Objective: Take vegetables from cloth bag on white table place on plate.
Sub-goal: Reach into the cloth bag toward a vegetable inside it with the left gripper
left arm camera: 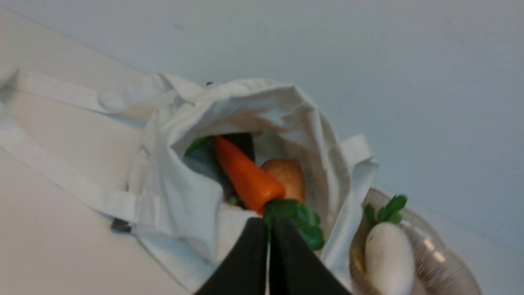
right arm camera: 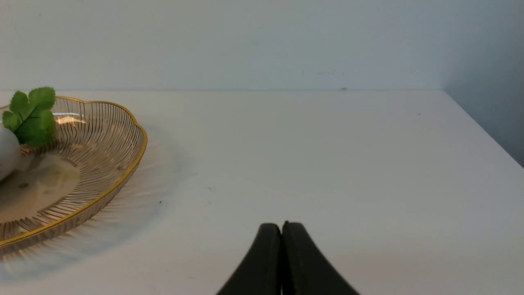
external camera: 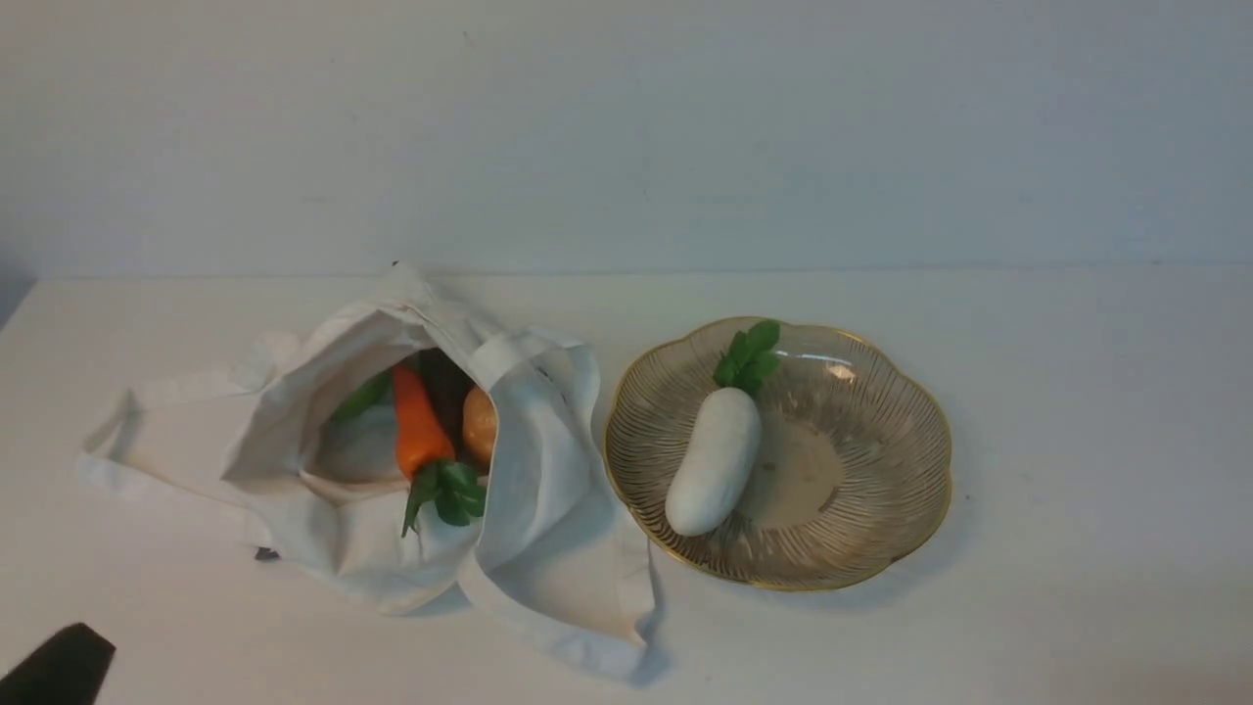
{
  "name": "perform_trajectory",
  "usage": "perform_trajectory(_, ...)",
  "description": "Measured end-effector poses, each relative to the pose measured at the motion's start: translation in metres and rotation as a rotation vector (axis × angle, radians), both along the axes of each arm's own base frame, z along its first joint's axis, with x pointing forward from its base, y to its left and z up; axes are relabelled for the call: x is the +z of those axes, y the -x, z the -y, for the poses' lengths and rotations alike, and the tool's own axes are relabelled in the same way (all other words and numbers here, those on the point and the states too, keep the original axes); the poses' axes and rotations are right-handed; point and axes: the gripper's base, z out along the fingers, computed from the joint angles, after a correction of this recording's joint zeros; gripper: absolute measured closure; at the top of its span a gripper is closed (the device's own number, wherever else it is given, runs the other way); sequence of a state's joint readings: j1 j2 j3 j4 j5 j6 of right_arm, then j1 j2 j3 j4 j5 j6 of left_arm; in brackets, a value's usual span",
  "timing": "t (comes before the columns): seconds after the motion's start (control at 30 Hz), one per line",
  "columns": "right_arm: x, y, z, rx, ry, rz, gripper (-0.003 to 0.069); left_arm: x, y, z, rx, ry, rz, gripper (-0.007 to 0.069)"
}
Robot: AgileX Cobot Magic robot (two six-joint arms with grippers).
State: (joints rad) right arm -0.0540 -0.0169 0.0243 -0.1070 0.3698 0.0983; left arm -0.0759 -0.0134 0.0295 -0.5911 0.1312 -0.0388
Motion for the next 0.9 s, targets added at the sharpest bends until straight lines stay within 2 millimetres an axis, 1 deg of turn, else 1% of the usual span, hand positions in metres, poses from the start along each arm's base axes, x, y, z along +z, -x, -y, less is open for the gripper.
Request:
perform_trajectory(0.07,0.0,0.0,0.0,0.0,0.0,0.0,0.0669,0.012,-0.001,-0.008,0.086,0.118,0.117,0.0629)
perform_trajectory(0.1,0.0,0.0,0.0,0.0,0.0,0.0,0.0669,0.013,0.0,-0.009,0.1,0.13,0.135,0.0629)
perform_trajectory(0.13,0.0,0.0,0.0,0.0,0.0,0.0,0.0669,0.025,0.001,-0.013,0.127,0.172,0.193,0.0629)
perform_trajectory(0.17,0.0,0.0,0.0,0.0,0.0,0.0,0.0669,0.036,0.003,-0.013,0.125,0.174,0.226,0.0629)
perform_trajectory(0.23,0.0,0.0,0.0,0.0,0.0,0.0,0.0669,0.066,0.011,-0.011,0.098,0.108,0.297,0.0629)
perform_trajectory(0.27,0.0,0.0,0.0,0.0,0.0,0.0,0.0669,0.077,0.014,-0.008,0.075,0.053,0.305,0.0629)
perform_trajectory(0.3,0.0,0.0,0.0,0.0,0.0,0.0,0.0669,0.084,0.016,-0.008,0.073,0.033,0.317,0.0629)
perform_trajectory(0.33,0.0,0.0,0.0,0.0,0.0,0.0,0.0669,0.099,0.019,-0.005,0.044,-0.027,0.312,0.0629)
perform_trajectory(0.4,0.0,0.0,0.0,0.0,0.0,0.0,0.0669,0.126,0.016,0.004,-0.045,-0.163,0.203,0.0629)
perform_trajectory(0.43,0.0,0.0,0.0,0.0,0.0,0.0,0.0669,0.129,0.011,0.005,-0.063,-0.179,0.163,0.0629)
perform_trajectory(0.47,0.0,0.0,0.0,0.0,0.0,0.0,0.0669,0.141,0.0,0.011,-0.132,-0.241,0.031,0.0629)
perform_trajectory(0.5,0.0,0.0,0.0,0.0,0.0,0.0,0.0669,0.146,-0.01,0.015,-0.18,-0.271,-0.07,0.0629)
perform_trajectory(0.53,0.0,0.0,0.0,0.0,0.0,0.0,0.0669,0.146,-0.013,0.015,-0.19,-0.278,-0.092,0.0629)
perform_trajectory(0.57,0.0,0.0,0.0,0.0,0.0,0.0,0.0669,0.151,-0.03,0.019,-0.251,-0.305,-0.233,0.0629)
perform_trajectory(0.6,0.0,0.0,0.0,0.0,0.0,0.0,0.0669,0.15,-0.048,0.024,-0.326,-0.331,-0.403,0.0629)
perform_trajectory(0.63,0.0,0.0,0.0,0.0,0.0,0.0,0.0669,0.15,-0.051,0.024,-0.334,-0.336,-0.424,0.0629)
perform_trajectory(0.67,0.0,0.0,0.0,0.0,0.0,0.0,0.0669,0.151,-0.067,0.027,-0.389,-0.363,-0.54,0.0629)
perform_trajectory(0.73,0.0,0.0,0.0,0.0,0.0,0.0,0.0669,0.146,-0.097,0.03,-0.462,-0.407,-0.686,0.0629)
perform_trajectory(0.77,0.0,0.0,0.0,0.0,0.0,0.0,0.0669,0.147,-0.107,0.031,-0.483,-0.427,-0.711,0.0629)
perform_trajectory(0.8,0.0,0.0,0.0,0.0,0.0,0.0,0.0669,0.141,-0.128,0.033,-0.523,-0.449,-0.795,0.0629)
perform_trajectory(0.87,0.0,0.0,0.0,0.0,0.0,0.0,0.0669,0.132,-0.158,0.035,-0.563,-0.461,-0.885,0.0629)
perform_trajectory(0.9,0.0,0.0,0.0,0.0,0.0,0.0,0.0669,0.131,-0.167,0.037,-0.573,-0.473,-0.902,0.0629)
